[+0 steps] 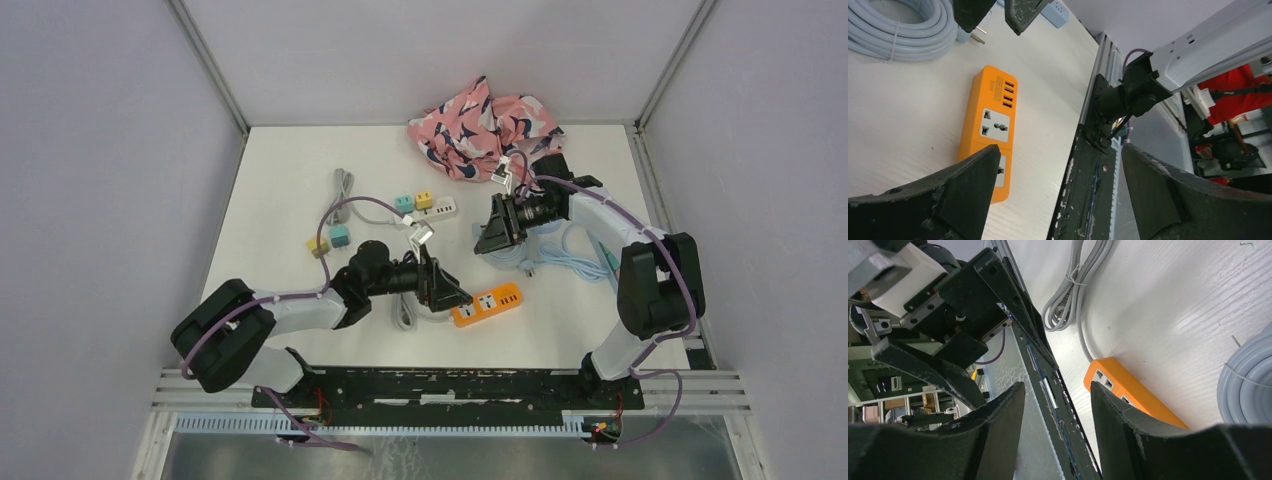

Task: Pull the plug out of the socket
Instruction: Pick up the socket from the center of the board.

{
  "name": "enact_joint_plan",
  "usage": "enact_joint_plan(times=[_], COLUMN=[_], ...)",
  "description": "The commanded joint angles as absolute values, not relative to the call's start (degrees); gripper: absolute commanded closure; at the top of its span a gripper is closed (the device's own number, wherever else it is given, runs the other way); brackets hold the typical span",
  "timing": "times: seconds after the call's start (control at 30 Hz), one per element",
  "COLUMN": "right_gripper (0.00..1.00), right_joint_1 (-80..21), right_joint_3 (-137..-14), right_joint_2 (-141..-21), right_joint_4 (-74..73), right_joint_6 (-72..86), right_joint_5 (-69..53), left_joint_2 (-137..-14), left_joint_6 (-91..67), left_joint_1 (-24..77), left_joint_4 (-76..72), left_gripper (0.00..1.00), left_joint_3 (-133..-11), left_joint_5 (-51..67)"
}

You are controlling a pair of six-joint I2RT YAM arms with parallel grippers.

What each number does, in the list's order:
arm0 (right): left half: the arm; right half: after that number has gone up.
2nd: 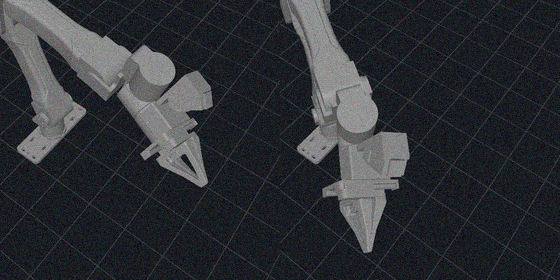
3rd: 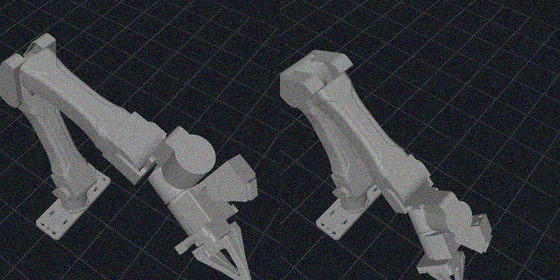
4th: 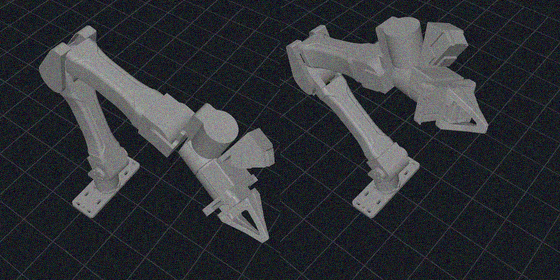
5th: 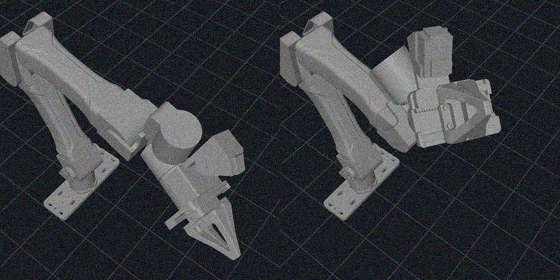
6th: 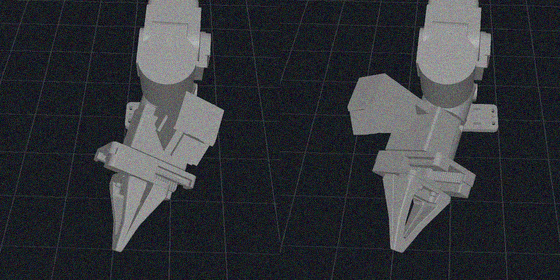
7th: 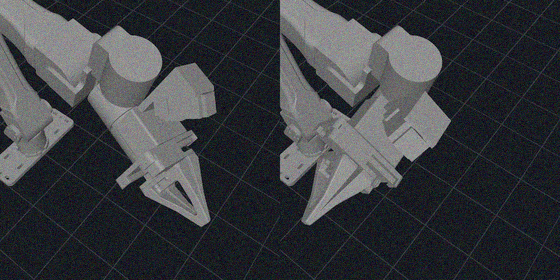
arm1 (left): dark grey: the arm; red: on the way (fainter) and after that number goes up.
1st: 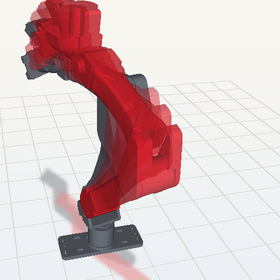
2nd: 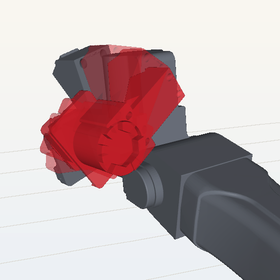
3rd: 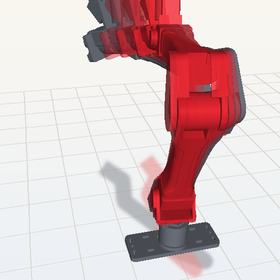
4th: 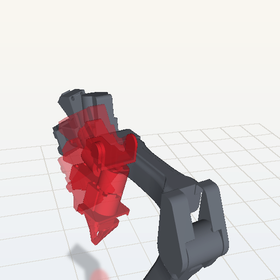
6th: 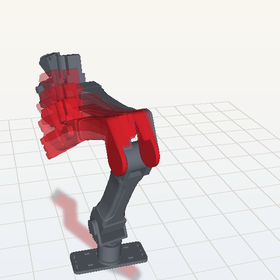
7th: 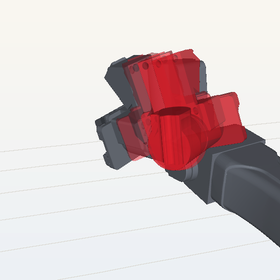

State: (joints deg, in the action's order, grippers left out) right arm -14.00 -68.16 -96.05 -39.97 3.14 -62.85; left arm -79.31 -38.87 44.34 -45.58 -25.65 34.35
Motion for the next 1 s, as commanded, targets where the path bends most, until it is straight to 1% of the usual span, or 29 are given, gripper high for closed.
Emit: enact_joint_plan(times=[0.0,0.1,0.27,0.37,0.53,0.63,0.77,0.83,0.87,0.93,0.97], right_gripper=[0.43,0.43,0.43,0.43,0.43,0.43,0.43,0.43,0.43,0.43,0.43], right_joint_1=[-13.5,-13.4,-13.3,-13.3,-13.2,-13.1,-13.1,-13.1,-13.1,-13.0,-13.0], right_joint_3=[-70.4,-70.4,-70.4,-70.3,-70.4,-70.4,-70.3,-70.3,-70.2,-70.3,-70.3], right_joint_2=[-93.6,-93.5,-93.5,-93.5,-93.5,-93.5,-93.4,-93.4,-93.5,-93.6,-93.5], right_joint_4=[-39.1,-39.1,-39.0,-39.0,-39.0,-39.0,-38.9,-38.9,-38.9,-38.9,-38.8], right_joint_6=[2.8,2.9,2.9,3.0,3.0,3.0,3.0,3.0,3.0,3.1,3.1], right_joint_5=[-63.2,-63.2,-63.3,-63.2,-63.2,-63.2,-63.3,-63.5,-63.4,-63.4,-63.4], left_joint_2=[-81.2,-82.5,-86.7,-91.0,-98.6,-103.1,-105.9,-106.0,-106.0,-105.7,-105.4], left_joint_6=[-31.1,-24.6,-10.8,-3.5,0.5,0.8,1.0,0.8,0.7,0.4,0.3], left_joint_1=[48.0,52.2,59.3,62.3,65.1,65.7,65.8,65.8,65.8,65.8,65.8], left_joint_4=[-42.8,-34.9,-19.6,-12.2,-2.0,2.9,5.5,5.5,5.5,5.5,5.5], left_gripper=[0.03,0.02,0.02,0.02,0.01,0.04,0.12,0.19,0.24,0.38,0.51], left_joint_3=[-29.9,-33.2,-41.4,-46.4,-54.5,-59.1,-61.6,-61.5,-61.3,-60.8,-60.6], left_joint_5=[30.6,23.5,7.6,2.1,-5.6,-8.9,-8.9,-8.7,-8.8,-8.7,-8.8])
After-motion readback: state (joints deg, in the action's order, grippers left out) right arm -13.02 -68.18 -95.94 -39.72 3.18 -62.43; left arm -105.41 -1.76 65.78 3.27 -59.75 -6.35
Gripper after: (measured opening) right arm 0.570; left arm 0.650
